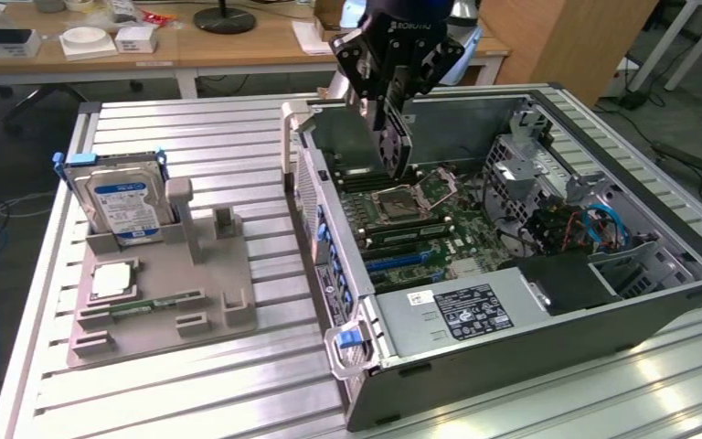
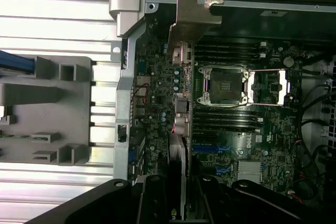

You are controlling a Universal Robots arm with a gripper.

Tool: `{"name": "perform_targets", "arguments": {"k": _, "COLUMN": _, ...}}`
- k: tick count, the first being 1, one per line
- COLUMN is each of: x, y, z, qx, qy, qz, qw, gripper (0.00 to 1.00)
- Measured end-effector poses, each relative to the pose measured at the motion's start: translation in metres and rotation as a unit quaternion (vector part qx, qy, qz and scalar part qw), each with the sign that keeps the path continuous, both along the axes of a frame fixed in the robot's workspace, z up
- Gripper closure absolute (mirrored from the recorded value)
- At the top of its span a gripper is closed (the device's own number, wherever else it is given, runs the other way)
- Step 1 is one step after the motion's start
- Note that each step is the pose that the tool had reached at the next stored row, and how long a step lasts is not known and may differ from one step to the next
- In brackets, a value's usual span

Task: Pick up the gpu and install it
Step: 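Pick up the gpu and move the gpu toward the slot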

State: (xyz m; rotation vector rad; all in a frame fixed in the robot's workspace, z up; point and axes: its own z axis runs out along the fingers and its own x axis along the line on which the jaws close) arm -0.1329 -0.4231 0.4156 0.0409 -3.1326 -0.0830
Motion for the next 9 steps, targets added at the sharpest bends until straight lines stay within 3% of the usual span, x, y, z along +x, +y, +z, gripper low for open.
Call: {"name": "perform_targets", "arguments": {"k": 9, "x": 0.011, "y": 0.0, "z": -0.0003, "qx": 0.0, "qy": 0.0, "qz": 0.0, "qw": 1.0, "gripper": 0.74}}
